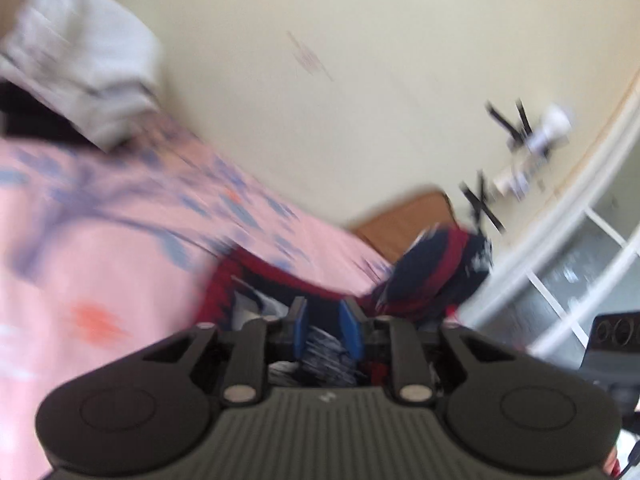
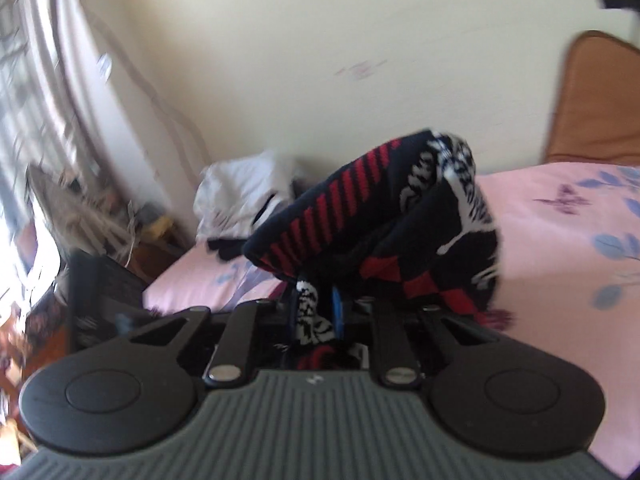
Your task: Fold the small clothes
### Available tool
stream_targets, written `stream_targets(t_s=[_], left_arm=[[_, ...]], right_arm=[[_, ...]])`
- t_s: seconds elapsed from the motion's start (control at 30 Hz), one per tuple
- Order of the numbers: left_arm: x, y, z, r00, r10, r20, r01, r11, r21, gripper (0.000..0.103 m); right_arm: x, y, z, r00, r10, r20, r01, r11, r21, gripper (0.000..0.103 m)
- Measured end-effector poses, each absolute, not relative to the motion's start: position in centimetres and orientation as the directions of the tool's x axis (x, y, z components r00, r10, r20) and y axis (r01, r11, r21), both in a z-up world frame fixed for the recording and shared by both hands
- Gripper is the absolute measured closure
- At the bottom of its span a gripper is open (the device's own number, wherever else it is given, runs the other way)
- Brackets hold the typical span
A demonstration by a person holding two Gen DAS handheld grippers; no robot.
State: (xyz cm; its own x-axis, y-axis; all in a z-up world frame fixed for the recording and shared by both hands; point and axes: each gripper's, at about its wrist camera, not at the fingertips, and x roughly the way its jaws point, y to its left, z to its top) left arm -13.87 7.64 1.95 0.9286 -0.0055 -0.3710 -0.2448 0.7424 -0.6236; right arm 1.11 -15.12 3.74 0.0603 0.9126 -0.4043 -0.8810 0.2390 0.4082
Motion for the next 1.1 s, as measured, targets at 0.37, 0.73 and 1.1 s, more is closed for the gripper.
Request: stream_targets(t_s=[0.37, 0.73, 1.1], left_arm=[[-16.0, 9.0, 2.0, 0.938, 0.028, -0.347, -0.253, 0.737, -0.626, 0.076], [-13.4, 0.9, 2.5, 0.916, -0.047, -0.399, -0.16, 0.868, -0.469, 0.02], [-17.6, 2.7, 2.3, 0.882, 0.081, -0.464, -0.284, 0.877, -0.387, 0.094]], right_arm=[[1.4, -8.9, -1.6, -0.11, 0.855, -0.507, -0.881, 0.152, 0.448, 0.084], [4.3, -20.8, 6.0, 0.118, 0.942, -0.314, -0.939, 0.208, 0.273, 0.054], [4.7, -7.1, 2.9, 0.115, 0.879, -0.463, -0.98, 0.178, 0.094, 0.065]])
